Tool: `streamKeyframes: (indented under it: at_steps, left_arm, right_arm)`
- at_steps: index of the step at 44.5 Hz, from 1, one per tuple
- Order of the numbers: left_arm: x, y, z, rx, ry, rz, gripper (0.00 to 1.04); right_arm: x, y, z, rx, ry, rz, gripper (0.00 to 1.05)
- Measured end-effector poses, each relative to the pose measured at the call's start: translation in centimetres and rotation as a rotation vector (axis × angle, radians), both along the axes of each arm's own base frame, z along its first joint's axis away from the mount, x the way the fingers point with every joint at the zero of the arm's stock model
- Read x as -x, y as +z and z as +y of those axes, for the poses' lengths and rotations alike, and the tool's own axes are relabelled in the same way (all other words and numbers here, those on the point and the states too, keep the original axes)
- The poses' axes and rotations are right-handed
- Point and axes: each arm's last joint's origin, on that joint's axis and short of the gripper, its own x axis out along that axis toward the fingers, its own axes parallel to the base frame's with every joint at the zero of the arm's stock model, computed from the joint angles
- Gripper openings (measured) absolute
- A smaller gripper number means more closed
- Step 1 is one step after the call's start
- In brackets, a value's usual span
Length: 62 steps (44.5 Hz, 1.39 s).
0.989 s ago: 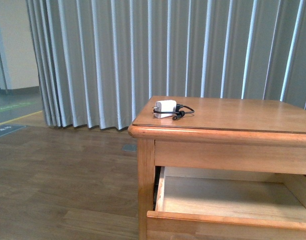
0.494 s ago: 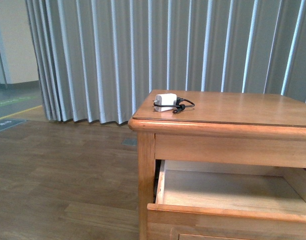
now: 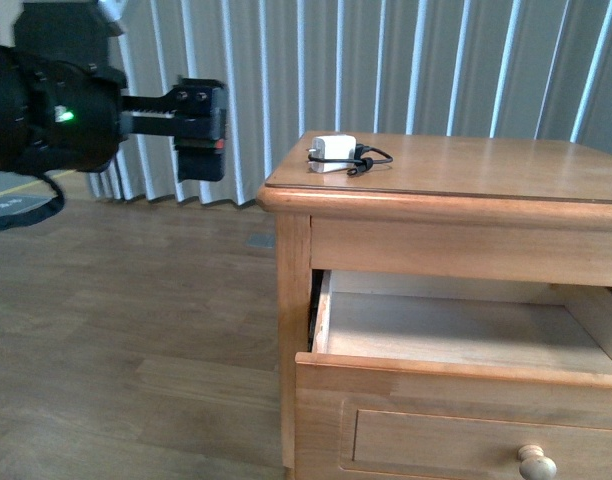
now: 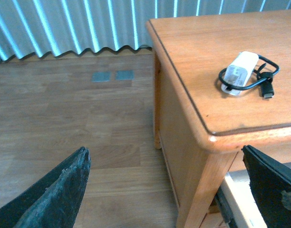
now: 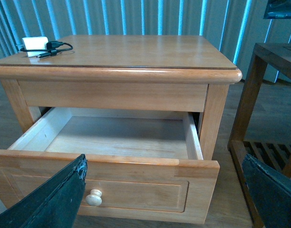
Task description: Put charger into drawer
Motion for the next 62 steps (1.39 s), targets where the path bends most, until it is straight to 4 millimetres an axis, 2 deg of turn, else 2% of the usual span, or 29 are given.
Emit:
streamKeyframes:
  at_steps: [6, 17, 26, 34, 47, 54, 56, 62]
  left_arm:
    - [-3.6, 0.4, -2.4, -0.022, -0.091, 0.002, 0.99]
    - [-8.1, 0.2, -6.2, -0.053, -0.215, 0.01, 0.99]
    - [-11.0, -0.1, -7.9, -0.047, -0.248, -0.003, 0.99]
    - [-12.6, -0.2, -8.7, -0.04, -0.275, -0.015, 0.99]
    - [-14.0, -2.0, -9.8, -0.028, -0.293, 0.018, 0.98]
    - [-14.2, -1.8, -9.8, -0.024, -0.291, 0.008, 0.75]
    - [-14.3, -1.6, -9.9, -0.02, -0.29, 0.005, 0.64]
    - [-14.3, -1.5, -9.9, -0.009, -0.289, 0.004, 0.45]
  right_arm:
    - [0.0, 0.0, 0.0, 0.0, 0.0, 0.0, 0.96]
    - [0.0, 0.0, 0.0, 0.0, 0.0, 0.0, 0.96]
    - [0.0, 0.0, 0.0, 0.0, 0.0, 0.0, 0.96]
    - [0.0, 0.0, 0.0, 0.0, 0.0, 0.0, 0.96]
    - [0.0, 0.0, 0.0, 0.0, 0.0, 0.0, 0.96]
    - [0.0, 0.0, 0.0, 0.0, 0.0, 0.0, 0.96]
    - [0.0, 0.0, 0.0, 0.0, 0.0, 0.0, 0.96]
    - [0.0, 0.0, 0.0, 0.0, 0.0, 0.0, 0.96]
